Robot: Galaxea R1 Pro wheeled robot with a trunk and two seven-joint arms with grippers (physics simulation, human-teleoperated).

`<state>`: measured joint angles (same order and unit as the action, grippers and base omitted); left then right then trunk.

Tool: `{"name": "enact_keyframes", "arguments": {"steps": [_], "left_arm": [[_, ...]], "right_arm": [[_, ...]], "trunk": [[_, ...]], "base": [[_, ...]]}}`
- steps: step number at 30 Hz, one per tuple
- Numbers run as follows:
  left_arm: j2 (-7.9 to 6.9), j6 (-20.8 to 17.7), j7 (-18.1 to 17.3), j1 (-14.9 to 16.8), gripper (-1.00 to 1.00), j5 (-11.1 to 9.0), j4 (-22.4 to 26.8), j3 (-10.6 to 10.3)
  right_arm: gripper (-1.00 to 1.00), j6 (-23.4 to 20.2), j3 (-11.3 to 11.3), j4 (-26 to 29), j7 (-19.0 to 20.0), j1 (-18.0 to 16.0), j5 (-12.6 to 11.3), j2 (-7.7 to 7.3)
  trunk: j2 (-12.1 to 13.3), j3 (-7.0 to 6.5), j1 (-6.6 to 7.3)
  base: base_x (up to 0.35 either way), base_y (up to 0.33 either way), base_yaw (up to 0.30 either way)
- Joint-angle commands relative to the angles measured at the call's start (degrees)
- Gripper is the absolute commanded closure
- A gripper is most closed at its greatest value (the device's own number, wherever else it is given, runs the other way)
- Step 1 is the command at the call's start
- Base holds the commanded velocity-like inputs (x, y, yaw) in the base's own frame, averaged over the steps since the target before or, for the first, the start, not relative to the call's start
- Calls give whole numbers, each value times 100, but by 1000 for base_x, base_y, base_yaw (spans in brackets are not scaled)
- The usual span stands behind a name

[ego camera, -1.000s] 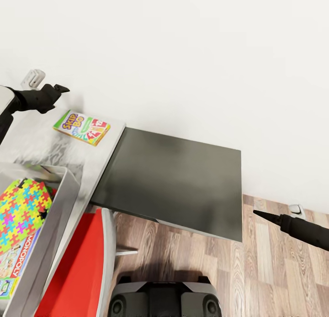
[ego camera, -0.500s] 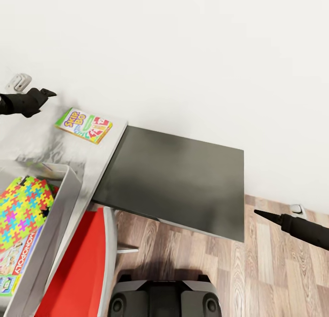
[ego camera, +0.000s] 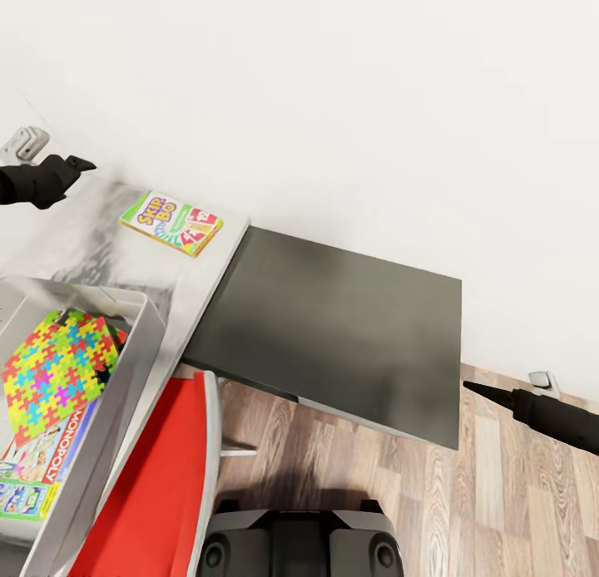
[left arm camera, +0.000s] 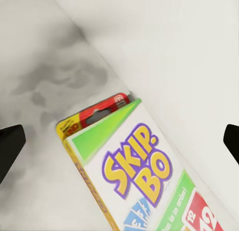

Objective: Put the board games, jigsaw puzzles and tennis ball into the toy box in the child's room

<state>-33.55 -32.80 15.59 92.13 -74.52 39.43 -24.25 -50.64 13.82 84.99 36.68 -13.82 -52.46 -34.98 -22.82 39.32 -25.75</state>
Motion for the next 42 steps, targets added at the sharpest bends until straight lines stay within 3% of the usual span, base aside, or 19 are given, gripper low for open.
{"name": "enact_keyframes", "arguments": {"steps": [1,19,22,30,42], "left_arm": [[-13,4,50,9,-100,-59,19,-35],[-22,2,49,12,-100,-54,43,-40],[-18,2,49,12,-100,-54,38,-45],[16,3,49,15,-100,-54,32,-51],[43,9,49,13,-100,-54,37,-54]], "right_arm": [[-100,-33,5,0,14,-5,-1,0],[-100,-34,51,0,60,-6,-4,-4],[-100,-39,176,0,132,-5,-6,-6],[-100,-74,797,0,514,-8,-13,-81],[-100,-105,1068,0,682,-170,-110,-314]], "trunk": [[-9,8,-3],[-9,14,-3],[-9,27,-3],[-9,83,-3],[-9,188,-3]], "base": [[0,0,36],[0,0,13],[0,0,2],[0,0,1],[0,0,0]]}}
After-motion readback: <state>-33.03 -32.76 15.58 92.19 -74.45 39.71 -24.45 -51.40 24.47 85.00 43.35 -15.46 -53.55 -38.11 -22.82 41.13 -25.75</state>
